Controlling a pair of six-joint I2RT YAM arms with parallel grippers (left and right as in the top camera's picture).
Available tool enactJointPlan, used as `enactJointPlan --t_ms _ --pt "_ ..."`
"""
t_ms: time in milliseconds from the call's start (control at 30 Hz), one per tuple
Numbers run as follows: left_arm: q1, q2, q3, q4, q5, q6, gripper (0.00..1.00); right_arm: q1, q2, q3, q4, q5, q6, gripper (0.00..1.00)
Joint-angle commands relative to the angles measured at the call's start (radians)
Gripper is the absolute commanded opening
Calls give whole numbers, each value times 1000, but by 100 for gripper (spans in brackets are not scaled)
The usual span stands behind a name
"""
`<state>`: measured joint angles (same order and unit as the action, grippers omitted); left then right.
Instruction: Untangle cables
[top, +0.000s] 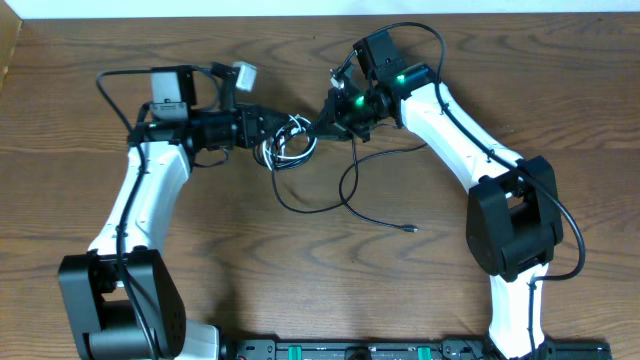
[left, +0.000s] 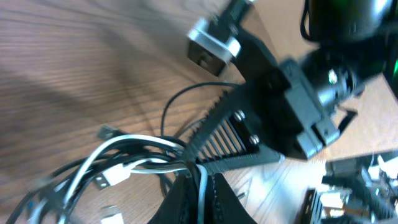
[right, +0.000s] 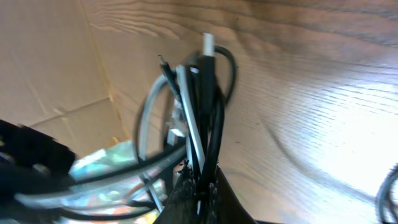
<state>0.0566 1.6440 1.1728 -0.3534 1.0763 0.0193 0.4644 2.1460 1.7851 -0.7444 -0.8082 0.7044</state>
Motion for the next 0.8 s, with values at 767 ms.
enactJointPlan --t_ms 767 --pt "252 2 6 146 495 -228 7 -39 -7 -5 -75 643 -274 1"
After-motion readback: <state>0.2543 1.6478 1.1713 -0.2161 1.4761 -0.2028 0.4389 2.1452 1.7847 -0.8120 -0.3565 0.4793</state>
